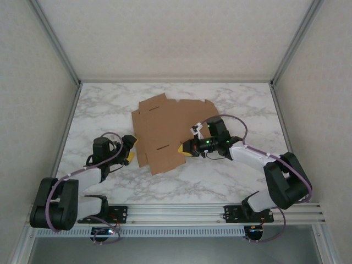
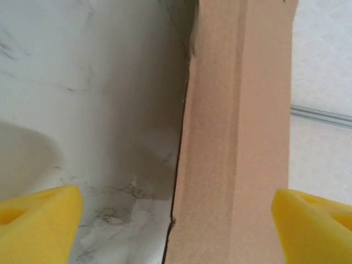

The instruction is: Fold the paper box

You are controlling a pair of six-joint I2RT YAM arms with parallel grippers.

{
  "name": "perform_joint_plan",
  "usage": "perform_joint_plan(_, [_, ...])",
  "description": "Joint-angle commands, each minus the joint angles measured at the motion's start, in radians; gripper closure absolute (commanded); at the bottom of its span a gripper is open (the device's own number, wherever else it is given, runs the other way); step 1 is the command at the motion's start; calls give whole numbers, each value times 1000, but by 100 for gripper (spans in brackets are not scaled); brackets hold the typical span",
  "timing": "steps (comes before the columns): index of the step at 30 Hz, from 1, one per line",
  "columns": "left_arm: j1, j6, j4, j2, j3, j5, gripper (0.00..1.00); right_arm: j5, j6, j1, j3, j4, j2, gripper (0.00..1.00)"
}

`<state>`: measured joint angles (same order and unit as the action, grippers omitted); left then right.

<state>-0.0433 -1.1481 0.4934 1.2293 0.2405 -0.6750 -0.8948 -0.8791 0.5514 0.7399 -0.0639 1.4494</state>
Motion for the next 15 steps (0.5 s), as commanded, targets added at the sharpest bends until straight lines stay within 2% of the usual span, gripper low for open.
perform_joint_plan(1, [-30, -96, 206, 25, -19, -21, 11, -24, -12, -7, -16, -20, -26, 98])
perform_joint_plan(12, [-78, -234, 487, 154, -51, -6, 16, -23, -29, -6, -22, -37, -40, 98])
perform_joint_plan(13, [-81, -248, 519, 163, -52, -7, 17, -21, -32, -7, -24, -38, -40, 98])
perform_joint_plan(15, [-82, -272, 567, 169, -56, -2, 26, -16, -32, -7, -28, -39, -43, 98])
